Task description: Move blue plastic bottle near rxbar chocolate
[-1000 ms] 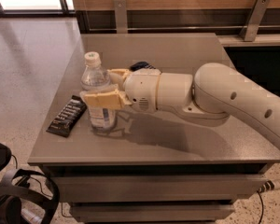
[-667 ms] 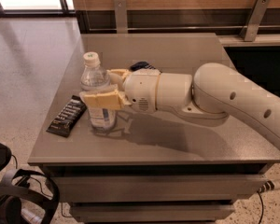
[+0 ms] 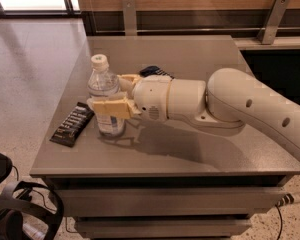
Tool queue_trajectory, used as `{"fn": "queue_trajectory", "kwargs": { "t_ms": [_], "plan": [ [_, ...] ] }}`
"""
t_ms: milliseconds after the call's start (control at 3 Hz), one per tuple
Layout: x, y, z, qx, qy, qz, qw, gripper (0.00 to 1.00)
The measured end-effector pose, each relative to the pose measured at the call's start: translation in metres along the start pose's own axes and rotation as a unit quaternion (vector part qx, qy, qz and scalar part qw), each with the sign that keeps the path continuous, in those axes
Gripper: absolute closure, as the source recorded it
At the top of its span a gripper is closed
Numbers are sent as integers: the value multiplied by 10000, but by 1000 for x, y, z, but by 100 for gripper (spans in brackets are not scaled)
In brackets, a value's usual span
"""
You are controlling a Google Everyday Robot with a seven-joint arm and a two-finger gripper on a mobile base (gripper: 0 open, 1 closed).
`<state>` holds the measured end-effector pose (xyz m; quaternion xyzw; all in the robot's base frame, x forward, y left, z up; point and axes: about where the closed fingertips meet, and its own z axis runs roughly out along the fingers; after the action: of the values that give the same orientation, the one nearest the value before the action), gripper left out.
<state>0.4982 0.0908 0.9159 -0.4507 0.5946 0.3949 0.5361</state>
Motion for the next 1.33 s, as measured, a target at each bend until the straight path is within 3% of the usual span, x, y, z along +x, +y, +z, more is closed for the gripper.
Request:
{"fn": "queue_trajectory", "kwargs": {
  "t_ms": [333, 667, 1333],
  "plan": [
    [-1, 2, 1, -17, 2, -10, 10000, 0],
    [-1, 2, 2, -19, 2, -11, 10000, 0],
    [-6, -5, -40, 258, 19, -2, 9997, 0]
  ]
}}
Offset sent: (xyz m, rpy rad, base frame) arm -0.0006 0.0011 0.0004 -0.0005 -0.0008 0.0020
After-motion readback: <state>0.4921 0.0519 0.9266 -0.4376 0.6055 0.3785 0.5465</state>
